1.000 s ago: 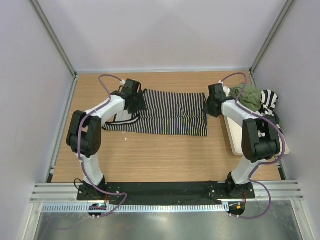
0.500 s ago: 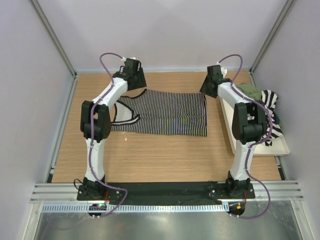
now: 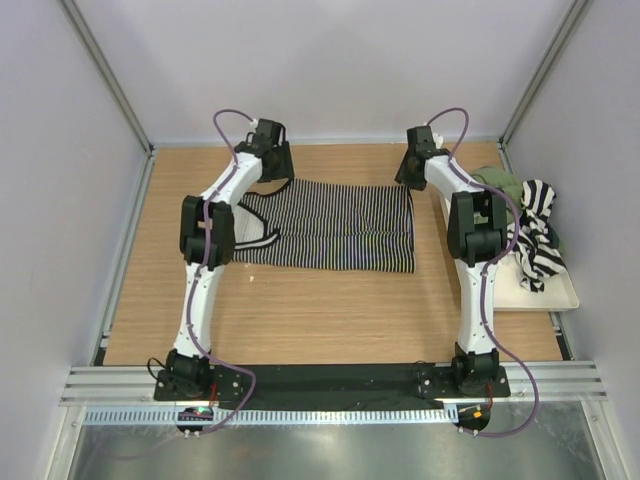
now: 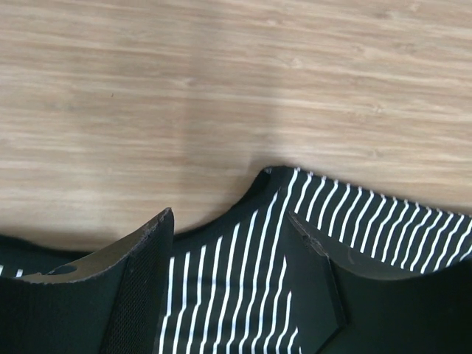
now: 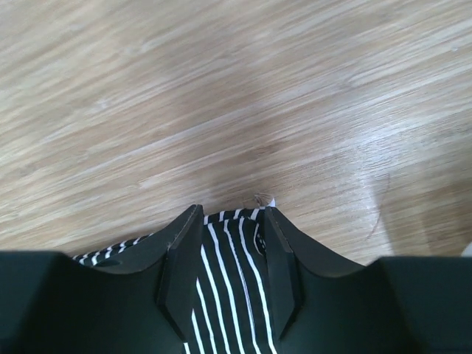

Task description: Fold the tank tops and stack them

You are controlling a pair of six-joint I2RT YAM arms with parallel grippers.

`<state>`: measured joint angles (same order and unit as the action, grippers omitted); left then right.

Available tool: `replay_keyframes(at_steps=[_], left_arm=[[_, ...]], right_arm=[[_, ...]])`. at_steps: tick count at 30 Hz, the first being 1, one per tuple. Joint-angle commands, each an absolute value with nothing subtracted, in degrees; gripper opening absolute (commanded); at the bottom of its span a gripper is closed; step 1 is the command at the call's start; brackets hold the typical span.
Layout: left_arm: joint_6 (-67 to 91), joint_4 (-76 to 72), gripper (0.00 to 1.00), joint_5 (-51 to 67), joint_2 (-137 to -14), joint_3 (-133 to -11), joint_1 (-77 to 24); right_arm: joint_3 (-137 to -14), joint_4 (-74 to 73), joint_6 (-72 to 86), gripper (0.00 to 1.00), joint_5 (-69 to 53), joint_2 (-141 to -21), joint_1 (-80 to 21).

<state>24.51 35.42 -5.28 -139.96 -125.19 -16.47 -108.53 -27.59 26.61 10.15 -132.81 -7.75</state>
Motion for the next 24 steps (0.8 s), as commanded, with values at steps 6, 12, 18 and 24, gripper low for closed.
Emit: replay_keyframes(at_steps=[6, 12, 18, 24], left_arm=[[24.87, 37.27, 0.64, -2.55, -144.75, -133.59, -15.91], [26.54, 36.39, 0.61, -1.59, -147.39, -135.79, -15.91], [28.12, 36.91, 0.61, 1.49, -150.03, -138.34, -16.35], [28.83, 36.65, 0.52, 1.49, -151.61, -140.18, -16.61]], right_arm=[[-109.69, -27.25, 25.14, 0.37, 9.4, -132.1, -7.56], [-109.69, -26.98, 25.05, 0.32, 8.09, -132.98, -7.56], [-109.69, -27.51, 24.79, 0.31, 9.23, -133.15, -7.56], [-109.78, -27.6, 24.78, 0.19, 9.76, -132.98, -7.65]])
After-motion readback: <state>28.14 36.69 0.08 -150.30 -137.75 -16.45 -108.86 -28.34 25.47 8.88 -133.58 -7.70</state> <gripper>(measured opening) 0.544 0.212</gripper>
